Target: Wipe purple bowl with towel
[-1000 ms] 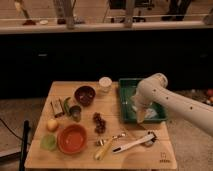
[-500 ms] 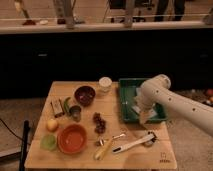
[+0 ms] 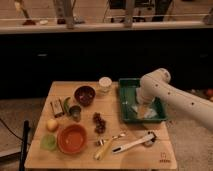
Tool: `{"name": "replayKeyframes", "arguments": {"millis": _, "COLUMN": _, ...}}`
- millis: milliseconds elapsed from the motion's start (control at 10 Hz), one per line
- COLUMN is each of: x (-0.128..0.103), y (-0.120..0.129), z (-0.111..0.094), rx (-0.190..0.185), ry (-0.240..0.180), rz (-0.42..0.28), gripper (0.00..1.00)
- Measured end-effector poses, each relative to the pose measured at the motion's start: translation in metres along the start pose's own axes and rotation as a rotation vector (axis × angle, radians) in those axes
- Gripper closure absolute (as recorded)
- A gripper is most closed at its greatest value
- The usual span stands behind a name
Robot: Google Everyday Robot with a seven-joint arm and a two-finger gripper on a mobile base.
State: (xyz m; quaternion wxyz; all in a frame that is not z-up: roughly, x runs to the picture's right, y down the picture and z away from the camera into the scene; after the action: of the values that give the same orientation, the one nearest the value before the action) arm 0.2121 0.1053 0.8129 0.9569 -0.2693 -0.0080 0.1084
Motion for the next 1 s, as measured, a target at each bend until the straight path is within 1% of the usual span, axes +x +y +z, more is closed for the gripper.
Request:
{"name": "replayKeyframes", "arguments": {"millis": 100, "x": 0.003, "y": -0.003, "z": 0.002, "rx": -0.003, "ry": -0.003, "rz": 0.069, "gripper": 0.20}}
{"name": "replayKeyframes", "arguments": {"millis": 200, "x": 0.006, "y": -0.006, "z": 0.006, "rx": -0.009, "ry": -0.009, "rz": 0.165, "gripper": 0.20}}
{"name": "replayKeyframes", "arguments": {"millis": 500, "x": 0.017, "y": -0.011, "z": 0.022, "rx": -0.035, "ry": -0.022, "rz": 0.328, "gripper": 0.20}}
{"name": "replayKeyframes", "arguments": {"millis": 800, "x": 0.025, "y": -0.018, "z": 0.034, "rx": -0.054, "ry": -0.036, "rz": 0.412, "gripper": 0.20}}
{"name": "replayKeyframes", "arguments": {"millis": 1000, "x": 0.030, "y": -0.020, "z": 0.042, "rx": -0.062, "ry": -0.033, "rz": 0.447, "gripper": 0.20}}
